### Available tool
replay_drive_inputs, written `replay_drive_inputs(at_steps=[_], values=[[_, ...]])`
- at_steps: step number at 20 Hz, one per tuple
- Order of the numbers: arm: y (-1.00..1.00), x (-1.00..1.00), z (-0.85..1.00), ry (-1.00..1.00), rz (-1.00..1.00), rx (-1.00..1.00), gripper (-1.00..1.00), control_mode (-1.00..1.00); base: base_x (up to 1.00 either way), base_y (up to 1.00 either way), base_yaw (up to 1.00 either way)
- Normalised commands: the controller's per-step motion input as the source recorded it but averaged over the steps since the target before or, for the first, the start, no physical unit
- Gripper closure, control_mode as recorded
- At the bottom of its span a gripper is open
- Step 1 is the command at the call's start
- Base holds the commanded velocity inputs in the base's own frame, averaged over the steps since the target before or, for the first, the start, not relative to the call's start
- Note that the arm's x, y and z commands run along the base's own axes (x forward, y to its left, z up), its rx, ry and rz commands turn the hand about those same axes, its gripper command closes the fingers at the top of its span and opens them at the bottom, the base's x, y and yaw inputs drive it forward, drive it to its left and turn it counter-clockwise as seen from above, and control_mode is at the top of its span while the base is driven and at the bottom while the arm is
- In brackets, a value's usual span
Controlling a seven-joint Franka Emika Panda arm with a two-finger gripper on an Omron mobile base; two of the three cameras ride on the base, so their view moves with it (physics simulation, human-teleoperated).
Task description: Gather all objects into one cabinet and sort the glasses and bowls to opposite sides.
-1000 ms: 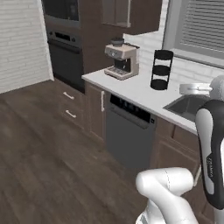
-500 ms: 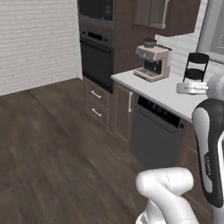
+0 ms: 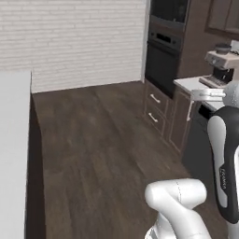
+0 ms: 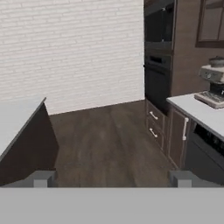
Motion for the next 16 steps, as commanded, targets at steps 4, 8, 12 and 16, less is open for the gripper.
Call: replay_drive_inputs(at_steps=[4,8,12,16], values=[[0.00,0.00,0.00,0.00,0.00,0.00,-1.00,1.00,-0.06,0.35,0.61],[0.00,0.00,0.00,0.00,0.00,0.00,-1.00,1.00,-0.36,0.67,0.64],[0.00,0.00,0.00,0.00,0.00,0.00,-1.00,1.00,-0.45,0.87,0.64],[0.00,0.00,0.00,0.00,0.00,0.00,-1.00,1.00,-0.46,0.98,0.61]])
